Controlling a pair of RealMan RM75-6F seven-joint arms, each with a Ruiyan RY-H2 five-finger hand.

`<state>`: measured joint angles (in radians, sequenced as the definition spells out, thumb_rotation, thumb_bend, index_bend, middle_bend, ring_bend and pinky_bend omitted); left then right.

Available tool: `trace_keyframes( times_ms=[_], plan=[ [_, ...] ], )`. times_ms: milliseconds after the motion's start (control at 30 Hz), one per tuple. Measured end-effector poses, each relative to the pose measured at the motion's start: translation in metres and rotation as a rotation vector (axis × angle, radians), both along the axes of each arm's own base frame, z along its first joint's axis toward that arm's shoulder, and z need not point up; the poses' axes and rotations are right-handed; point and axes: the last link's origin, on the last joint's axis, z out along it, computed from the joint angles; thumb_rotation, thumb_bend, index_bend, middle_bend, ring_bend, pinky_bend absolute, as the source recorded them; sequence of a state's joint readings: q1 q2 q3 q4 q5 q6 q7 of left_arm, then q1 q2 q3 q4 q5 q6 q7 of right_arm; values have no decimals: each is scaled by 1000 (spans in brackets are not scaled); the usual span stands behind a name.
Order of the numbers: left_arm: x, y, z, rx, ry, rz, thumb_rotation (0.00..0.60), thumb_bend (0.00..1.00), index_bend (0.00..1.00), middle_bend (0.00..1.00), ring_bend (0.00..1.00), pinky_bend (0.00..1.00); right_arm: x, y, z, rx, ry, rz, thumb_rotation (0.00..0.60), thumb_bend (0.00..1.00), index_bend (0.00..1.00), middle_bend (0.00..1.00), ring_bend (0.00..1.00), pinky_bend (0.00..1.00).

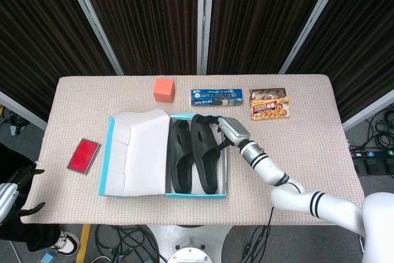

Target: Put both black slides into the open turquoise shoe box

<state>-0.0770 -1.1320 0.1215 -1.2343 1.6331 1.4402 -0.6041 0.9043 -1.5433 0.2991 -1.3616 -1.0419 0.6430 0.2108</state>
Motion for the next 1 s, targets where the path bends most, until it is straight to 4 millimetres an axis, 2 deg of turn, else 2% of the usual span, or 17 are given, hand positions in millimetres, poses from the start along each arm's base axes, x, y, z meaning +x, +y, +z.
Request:
trace_keyframes(
  times_ms=[367,567,833,1000],
  plan=[
    [1,1,0,-2,-5,-3,600,190,209,209,98,265,6,2,10,-13,17,26,600,0,136,213,89,260],
    [1,1,0,0,-8,-4,600,190,210,209,98,265,12,6,24,-49,14,50,600,0,133,214,89,259],
    [2,2,1,4,-9,-6,600,190,210,209,98,265,38,20,53,-124,-67,104,600,0,128,250,111,263],
    [3,2,0,5,-10,-9,600,191,210,209,98,265,51,30,53,-94,-142,100,600,0,128,263,117,272]
  ],
)
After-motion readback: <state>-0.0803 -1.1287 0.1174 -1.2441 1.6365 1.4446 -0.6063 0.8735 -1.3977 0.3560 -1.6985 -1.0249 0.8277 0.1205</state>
